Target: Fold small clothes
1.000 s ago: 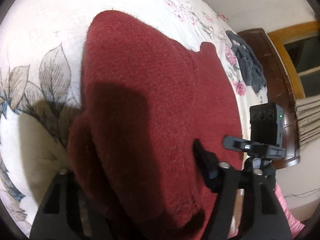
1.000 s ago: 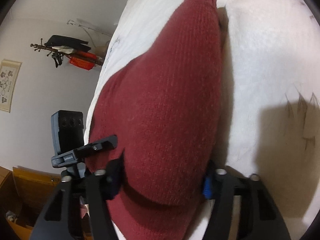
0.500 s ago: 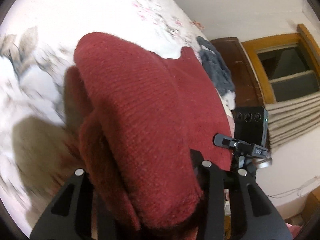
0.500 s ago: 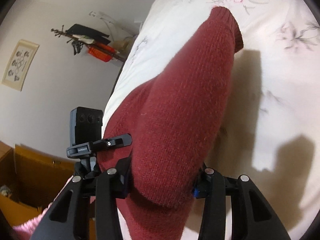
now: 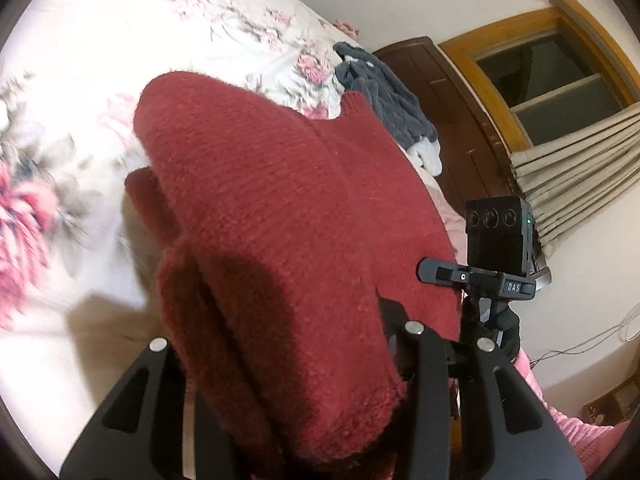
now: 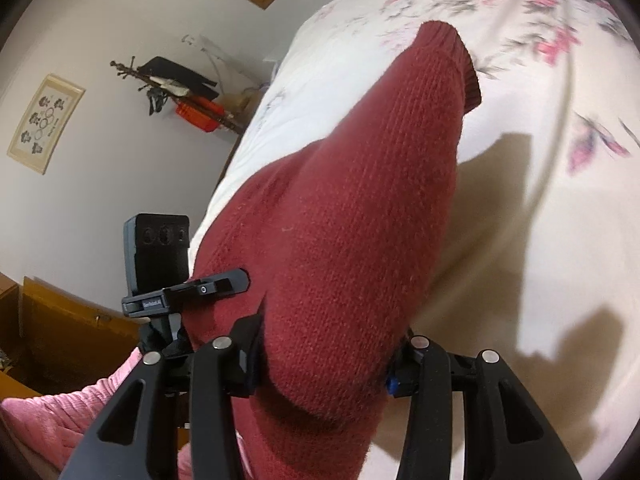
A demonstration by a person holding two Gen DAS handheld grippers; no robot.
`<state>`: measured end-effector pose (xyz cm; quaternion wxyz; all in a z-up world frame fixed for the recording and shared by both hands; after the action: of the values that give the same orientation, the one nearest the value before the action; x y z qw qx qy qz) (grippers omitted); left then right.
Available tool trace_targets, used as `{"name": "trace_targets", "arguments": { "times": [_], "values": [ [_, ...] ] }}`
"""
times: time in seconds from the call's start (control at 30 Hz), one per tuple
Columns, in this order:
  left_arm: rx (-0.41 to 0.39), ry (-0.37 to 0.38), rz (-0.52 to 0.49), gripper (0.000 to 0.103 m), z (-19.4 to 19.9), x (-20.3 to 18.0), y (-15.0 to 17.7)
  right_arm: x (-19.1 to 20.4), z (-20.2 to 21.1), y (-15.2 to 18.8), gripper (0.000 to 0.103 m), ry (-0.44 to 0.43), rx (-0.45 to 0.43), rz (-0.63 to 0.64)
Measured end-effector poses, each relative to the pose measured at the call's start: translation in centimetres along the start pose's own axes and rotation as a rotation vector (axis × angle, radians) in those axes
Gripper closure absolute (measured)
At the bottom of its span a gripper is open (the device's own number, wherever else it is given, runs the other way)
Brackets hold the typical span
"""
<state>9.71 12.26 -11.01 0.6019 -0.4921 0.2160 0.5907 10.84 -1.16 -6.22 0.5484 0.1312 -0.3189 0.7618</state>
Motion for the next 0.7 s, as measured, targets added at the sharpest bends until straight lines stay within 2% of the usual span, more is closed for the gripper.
{"name": "trace_targets", "arguments": {
  "times": [0.1,0.27,0.37,0.47,0.53,0.6,0.7],
  "values": [
    [0.022,-0.013,0.026,0.065,-2.1,1.6,1.3,-2.1,-1.0,1.1,0.058,0.021,0.009,-0.031],
    [0.061,-0.054,0.075,0.063,-4.6,5.8,3.7,-5.7,-4.9,2.8,0.056,0.076,0.060,-0.076],
    [0.044,-0.026,0.122,0.060,-5.4,7.4,4.4,-7.4,-7.1,3.8,0.053,0.112,0.079,-0.091],
    [0.022,-0.019,0.122,0.056,-5.5,7.6,4.7,-7.8,-7.6,4.0,0.051,0.066,0.057,-0.141],
    [0.024,-0.029,0.114,0.053,-5.6,7.5,4.7,-7.7,-7.8,3.9,0.048,0.073,0.049,-0.146],
    [0.032,-0.042,0.125,0.049,-5.3,7.3,4.8,-7.6,-7.6,4.0,0.041,0.086,0.049,-0.154],
    [0.024,-0.068,0.125,0.048,-3.9,7.1,5.1,-7.0,-6.9,4.3,0.037,0.117,0.035,-0.162]
  ]
}}
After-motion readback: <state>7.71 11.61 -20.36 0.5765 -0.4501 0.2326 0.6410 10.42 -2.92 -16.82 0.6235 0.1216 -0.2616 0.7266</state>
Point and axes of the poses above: each gripper's, at about its wrist camera, not at the fingertips, and z roughly against the way its jaws point, x to its left, y to its underside, the point moved 7 cm from there along -z, roughly the way its jaws point, and after that the axes turned 10 degrees about y, right-handed, at the moved point
